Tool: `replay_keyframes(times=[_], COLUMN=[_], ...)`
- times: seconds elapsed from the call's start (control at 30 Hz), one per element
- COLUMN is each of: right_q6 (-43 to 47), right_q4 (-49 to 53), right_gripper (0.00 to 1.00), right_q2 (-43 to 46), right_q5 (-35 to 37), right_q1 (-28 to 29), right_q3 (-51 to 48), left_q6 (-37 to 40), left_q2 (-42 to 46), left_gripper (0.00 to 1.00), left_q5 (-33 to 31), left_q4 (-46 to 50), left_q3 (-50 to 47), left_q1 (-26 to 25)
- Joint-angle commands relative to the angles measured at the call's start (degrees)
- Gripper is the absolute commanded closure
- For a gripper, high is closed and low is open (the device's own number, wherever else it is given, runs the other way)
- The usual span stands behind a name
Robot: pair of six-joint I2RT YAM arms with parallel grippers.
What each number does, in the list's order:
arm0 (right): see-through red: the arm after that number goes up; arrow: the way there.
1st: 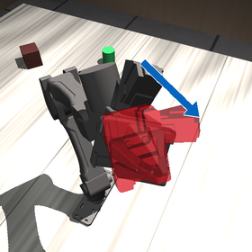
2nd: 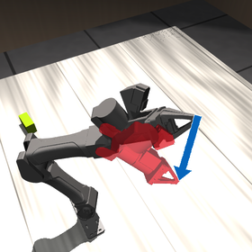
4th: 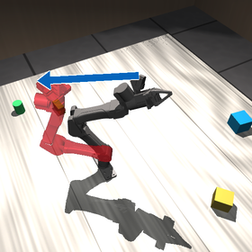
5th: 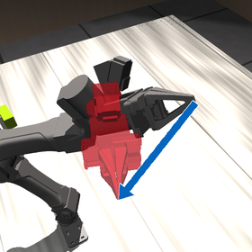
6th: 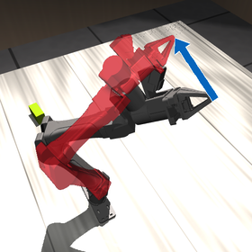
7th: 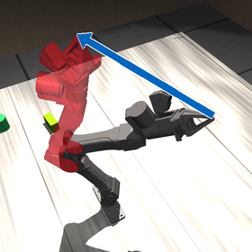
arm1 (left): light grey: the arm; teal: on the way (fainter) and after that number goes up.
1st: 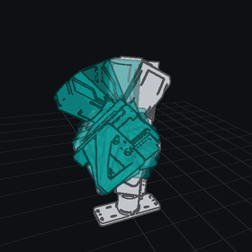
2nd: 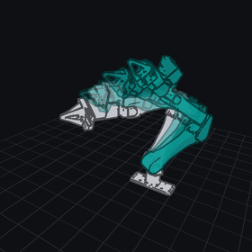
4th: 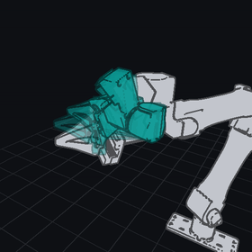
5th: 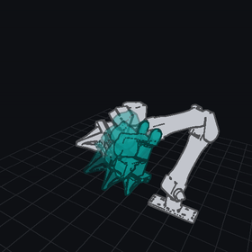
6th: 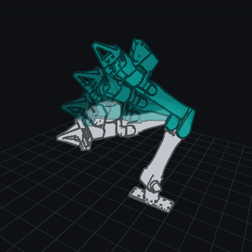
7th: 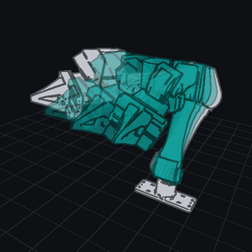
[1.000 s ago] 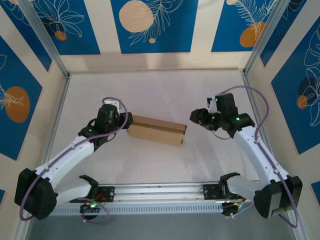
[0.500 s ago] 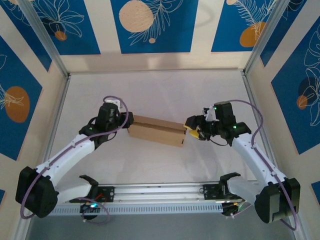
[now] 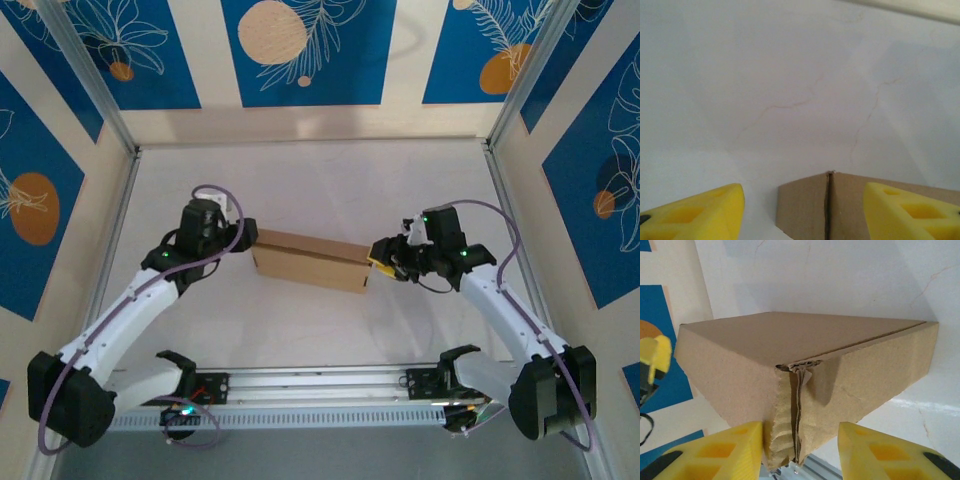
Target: Fold the paper box
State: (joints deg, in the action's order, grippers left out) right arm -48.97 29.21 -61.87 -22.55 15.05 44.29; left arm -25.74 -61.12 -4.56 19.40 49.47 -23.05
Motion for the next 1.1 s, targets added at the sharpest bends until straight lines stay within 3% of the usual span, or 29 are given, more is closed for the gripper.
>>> replay_keyframes(times=[0.0, 0.27, 0.53, 0.83, 1.07], right_q6=[3.1, 10.4, 10.9, 9.6, 9.8], right_q4=[3.1, 5.0, 4.6, 2.6, 2.1], right_gripper=[0.56, 0.58, 0.59, 0.6, 0.6], right_q2=[-2.3, -6.9, -8.7, -9.8, -10.0], right_q5=[3.4, 4.2, 4.1, 5.2, 7.2], right_q1=[0.2, -0.2, -0.6, -0.6, 1.1], right_q3=[1.2, 5.9, 6.8, 4.4, 3.7], left_q6=[1.6, -2.2, -6.6, -10.8, -14.7], left_q2=[1.7, 1.1, 1.9, 6.4, 10.7], left_gripper=[0.36, 0.44, 0.52, 0.56, 0.52], left_q5=[1.7, 11.4, 13.7, 9.5, 5.5], left_q4=[2.3, -3.0, -6.5, -6.1, -6.4], left_q3=[0.8, -5.4, -11.4, -18.6, -22.9], left_q1=[2.9, 5.0, 5.0, 4.9, 4.9])
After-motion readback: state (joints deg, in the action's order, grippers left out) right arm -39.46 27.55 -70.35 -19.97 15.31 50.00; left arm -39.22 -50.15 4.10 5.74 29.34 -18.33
